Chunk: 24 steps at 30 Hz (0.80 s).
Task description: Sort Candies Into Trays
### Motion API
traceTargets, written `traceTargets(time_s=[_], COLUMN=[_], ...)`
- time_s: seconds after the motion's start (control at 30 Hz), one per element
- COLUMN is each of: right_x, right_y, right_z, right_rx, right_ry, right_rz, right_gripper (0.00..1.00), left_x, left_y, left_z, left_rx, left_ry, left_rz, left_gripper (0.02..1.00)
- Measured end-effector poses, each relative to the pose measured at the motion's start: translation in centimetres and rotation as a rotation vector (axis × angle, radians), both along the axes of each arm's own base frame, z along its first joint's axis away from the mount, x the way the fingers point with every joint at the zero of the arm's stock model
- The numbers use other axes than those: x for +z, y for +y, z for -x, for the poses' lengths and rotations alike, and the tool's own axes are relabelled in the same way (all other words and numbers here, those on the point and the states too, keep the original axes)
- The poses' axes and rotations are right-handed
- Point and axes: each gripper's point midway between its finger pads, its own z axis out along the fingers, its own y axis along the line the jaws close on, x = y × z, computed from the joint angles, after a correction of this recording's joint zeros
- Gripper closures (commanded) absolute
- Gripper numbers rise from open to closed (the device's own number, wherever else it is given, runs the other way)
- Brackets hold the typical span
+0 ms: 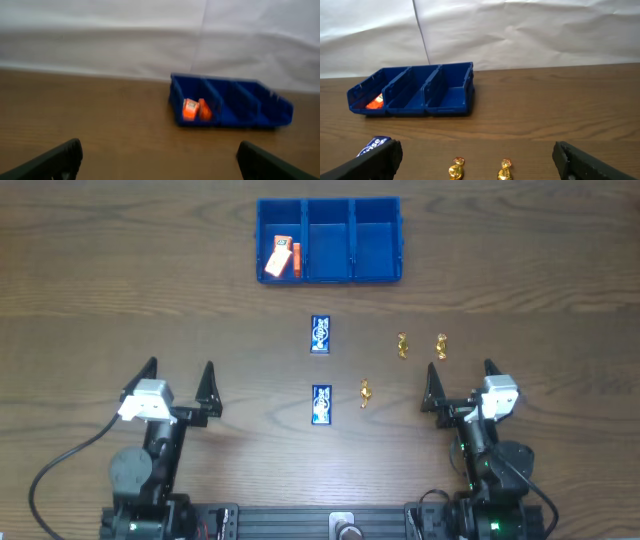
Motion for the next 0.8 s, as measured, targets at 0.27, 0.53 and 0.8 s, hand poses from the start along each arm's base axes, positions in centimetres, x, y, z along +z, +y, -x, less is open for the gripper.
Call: traceTargets(time_s=[0.27,0.53,0.8], right_x=[0.01,0.01,0.01], right_y=[-0.01,-0.01,0.0], right_z=[0.0,0.0,0.0], right_rx=[0.0,0.0,0.0], right_ry=[0.0,0.0,0.0], right_rz=[0.0,0.0,0.0], right_gripper=[0.003,0.003,0.003], left_x=[-1.92,-1.92,-1.92], left_y=[0.23,0.23,0.23], left_z=[0.19,0.19,0.19], left_rx=[0.012,0.013,0.012], left_ry=[0.093,0.093,0.093], left_rz=[-0.008,-0.009,-0.009], left_gripper=[0.02,0.02,0.02])
